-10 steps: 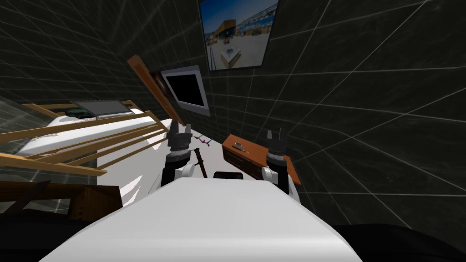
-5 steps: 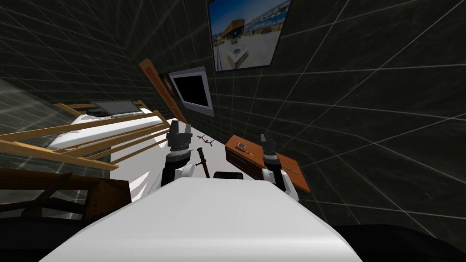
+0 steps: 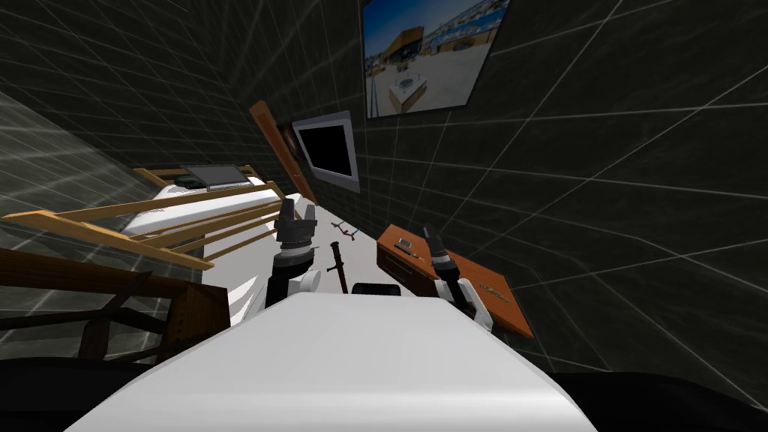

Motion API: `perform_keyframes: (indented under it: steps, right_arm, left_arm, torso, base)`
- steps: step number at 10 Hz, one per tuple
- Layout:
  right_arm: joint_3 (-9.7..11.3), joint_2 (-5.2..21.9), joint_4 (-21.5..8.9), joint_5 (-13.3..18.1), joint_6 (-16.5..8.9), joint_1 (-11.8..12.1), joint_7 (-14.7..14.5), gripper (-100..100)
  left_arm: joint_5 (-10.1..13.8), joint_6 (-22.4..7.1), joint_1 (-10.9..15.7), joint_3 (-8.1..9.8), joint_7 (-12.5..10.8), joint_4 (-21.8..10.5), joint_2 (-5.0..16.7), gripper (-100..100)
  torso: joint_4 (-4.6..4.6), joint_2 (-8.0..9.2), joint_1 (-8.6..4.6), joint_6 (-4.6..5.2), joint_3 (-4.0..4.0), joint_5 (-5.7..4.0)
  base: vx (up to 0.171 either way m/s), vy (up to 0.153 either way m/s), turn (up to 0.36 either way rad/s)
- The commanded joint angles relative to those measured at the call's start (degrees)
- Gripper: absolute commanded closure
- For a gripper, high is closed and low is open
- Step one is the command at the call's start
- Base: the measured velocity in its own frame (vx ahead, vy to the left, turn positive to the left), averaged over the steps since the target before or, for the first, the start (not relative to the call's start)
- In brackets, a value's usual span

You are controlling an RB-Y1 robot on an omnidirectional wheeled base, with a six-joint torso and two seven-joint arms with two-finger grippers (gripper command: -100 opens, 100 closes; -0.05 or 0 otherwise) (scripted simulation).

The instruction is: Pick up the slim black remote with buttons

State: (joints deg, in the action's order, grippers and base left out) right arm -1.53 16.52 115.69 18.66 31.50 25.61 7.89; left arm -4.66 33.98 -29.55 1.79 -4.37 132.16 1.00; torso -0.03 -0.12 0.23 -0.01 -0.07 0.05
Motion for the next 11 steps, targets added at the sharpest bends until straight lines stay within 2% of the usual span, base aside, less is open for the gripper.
perform_keyframes:
  steps: [1,3,4,5,6,7,8,9,10,11]
  right_arm:
    - [-0.10,0.91,-1.88,1.16,0.38,-0.18,0.07,-100]
    - [0.46,4.14,-5.88,5.28,0.34,-1.24,0.28,-100]
    - [0.46,4.14,-7.06,5.97,0.34,-1.24,0.28,-100]
    - [0.83,5.75,-9.17,8.11,0.32,-1.79,0.37,-100]
    - [0.83,5.75,-9.80,8.47,0.32,-1.79,0.37,-100]
    - [1.26,7.33,-11.97,10.75,0.31,-2.36,0.44,-100]
    - [1.26,7.33,-12.62,11.02,0.31,-2.36,0.44,-100]
    - [1.75,8.90,-15.24,13.40,0.31,-2.93,0.51,-100]
    - [1.75,8.90,-15.51,13.59,0.31,-2.93,0.51,-100]
    - [2.30,10.43,-17.72,15.97,0.31,-3.51,0.56,-100]
  left_arm:
    - [0.00,0.00,0.00,0.00,0.00,0.00,0.00,0]
    - [0.00,0.00,0.00,0.00,0.00,0.00,0.00,0]
    - [0.00,0.00,0.00,0.00,0.00,0.00,0.00,0]
    - [0.00,0.00,-0.01,0.00,0.00,0.00,0.00,0]
    - [0.00,0.00,0.00,0.00,0.00,0.00,0.00,0]
    - [0.00,0.00,0.00,0.01,0.00,0.00,0.00,0]
    - [0.00,0.00,0.00,0.00,0.00,0.00,0.00,0]
    - [0.00,0.00,0.00,0.01,0.00,0.00,0.00,0]
    - [0.00,0.00,0.00,0.00,0.00,0.00,0.00,0]
    - [0.00,0.00,-0.01,0.01,0.00,0.00,0.00,0]
  torso:
    - [0.00,0.00,0.00,0.00,0.00,0.00]
    - [0.00,0.00,-0.02,0.00,0.00,0.00]
    - [-0.01,-0.05,0.05,-0.01,-0.03,0.02]
    - [-0.02,-0.04,0.00,0.03,-0.03,0.01]
    - [-0.01,-0.05,-0.01,0.00,-0.03,0.00]
    - [-0.01,0.00,-0.07,0.03,-0.01,-0.01]
    - [0.00,-0.02,-0.06,0.00,-0.01,-0.01]
    - [0.00,0.02,-0.09,0.04,0.00,-0.01]
    - [0.00,0.02,-0.05,0.01,0.01,-0.01]
    - [0.00,0.03,-0.08,0.04,0.01,-0.01]
  base:
    - [0.034,0.046,0.058]
    - [0.045,0.069,0.164]
    - [0.052,0.058,0.045]
    - [0.050,0.056,0.109]
    - [0.040,0.036,0.069]
    - [0.043,0.043,0.120]
    - [0.035,0.034,0.072]
    - [0.036,0.048,0.159]
    - [0.037,0.036,0.062]
    - [0.041,0.035,0.156]
